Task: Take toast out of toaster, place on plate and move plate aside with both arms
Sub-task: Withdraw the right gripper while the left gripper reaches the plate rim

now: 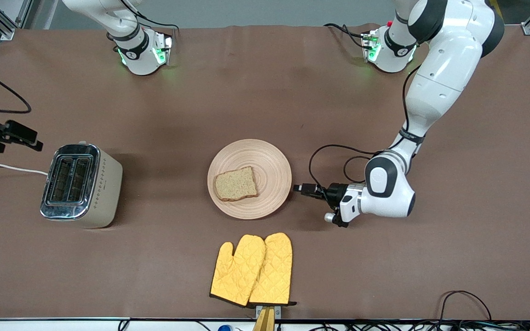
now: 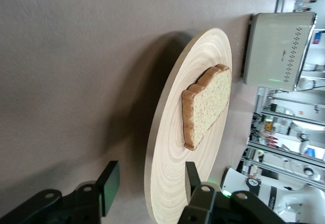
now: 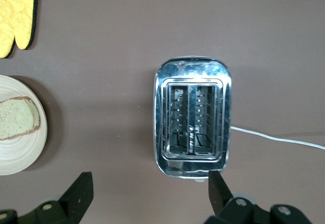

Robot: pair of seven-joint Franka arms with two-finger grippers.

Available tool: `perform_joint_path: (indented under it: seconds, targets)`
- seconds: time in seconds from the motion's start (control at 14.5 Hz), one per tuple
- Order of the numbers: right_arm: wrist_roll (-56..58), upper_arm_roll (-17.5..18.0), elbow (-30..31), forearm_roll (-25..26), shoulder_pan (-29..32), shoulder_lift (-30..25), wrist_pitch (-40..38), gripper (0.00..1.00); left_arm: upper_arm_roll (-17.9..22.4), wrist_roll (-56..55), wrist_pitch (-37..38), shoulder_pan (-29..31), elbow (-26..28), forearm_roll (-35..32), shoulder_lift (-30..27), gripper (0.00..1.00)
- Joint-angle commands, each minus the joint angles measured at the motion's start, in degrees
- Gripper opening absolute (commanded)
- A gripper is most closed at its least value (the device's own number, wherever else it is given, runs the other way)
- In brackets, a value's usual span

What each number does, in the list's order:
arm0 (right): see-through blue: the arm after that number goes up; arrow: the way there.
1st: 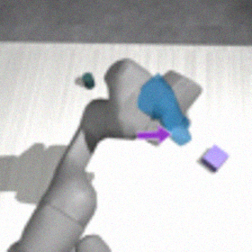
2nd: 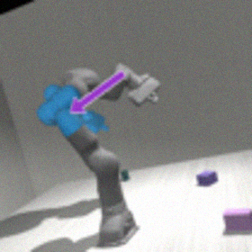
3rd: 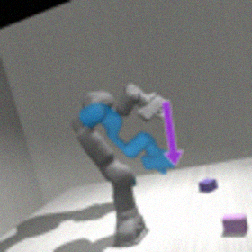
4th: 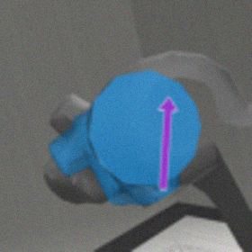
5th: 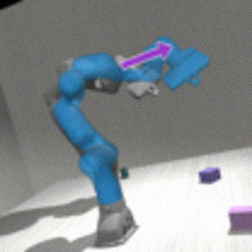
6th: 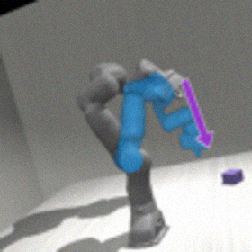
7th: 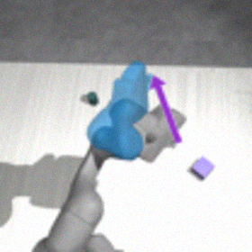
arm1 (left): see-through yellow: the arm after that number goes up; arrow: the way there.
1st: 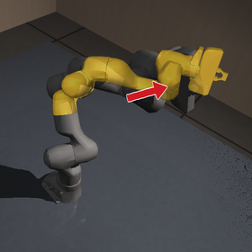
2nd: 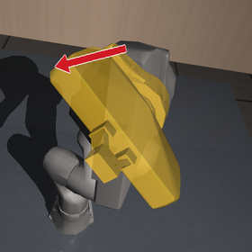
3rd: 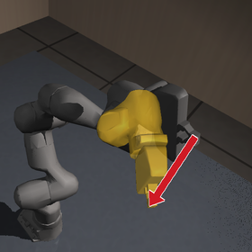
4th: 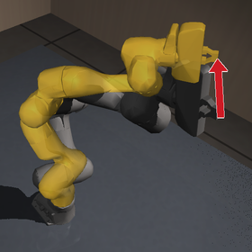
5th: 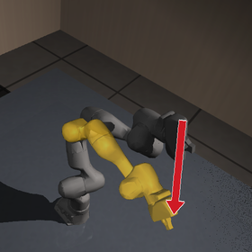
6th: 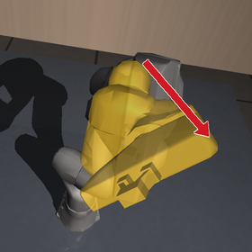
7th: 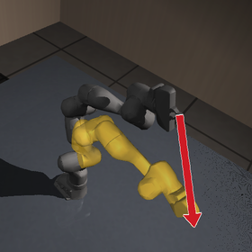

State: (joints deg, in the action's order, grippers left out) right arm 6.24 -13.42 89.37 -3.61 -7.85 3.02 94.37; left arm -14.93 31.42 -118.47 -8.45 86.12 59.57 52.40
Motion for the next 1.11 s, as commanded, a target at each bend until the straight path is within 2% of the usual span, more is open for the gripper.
perform_joint_path:
  seconds: [0.0,0.21,0.35,0.55,0.83,1.04]
  targets:
    - [0.1,0.8,4.5,3.0,0.0,-5.4,0.9,1.0,-0.1,3.9,-0.9,-0.9,2.9,4.0,-0.5,0.54]
    - [0.1,0.8,6.4,3.1,0.1,-8.6,0.7,1.0,-0.1,8.4,-4.1,-2.3,3.4,6.8,1.6,0.47]
    - [0.1,0.9,5.2,3.3,0.1,-8.3,0.6,1.0,-0.1,10.4,-4.3,-2.4,3.4,9.7,2.4,0.35]
    - [-1.0,0.9,3.4,3.3,0.1,-8.0,-0.4,1.0,-0.1,10.5,-4.3,-2.9,3.4,10.3,2.4,0.01]
    - [-5.2,1.0,0.6,3.2,-0.2,-7.9,-4.6,1.0,0.0,7.8,-4.2,-1.8,2.6,10.1,0.9,0.0]
    - [-5.0,1.1,0.8,4.1,-0.2,-7.9,-5.6,1.0,0.4,0.3,-4.0,-0.6,2.7,9.7,-3.4,0.0]
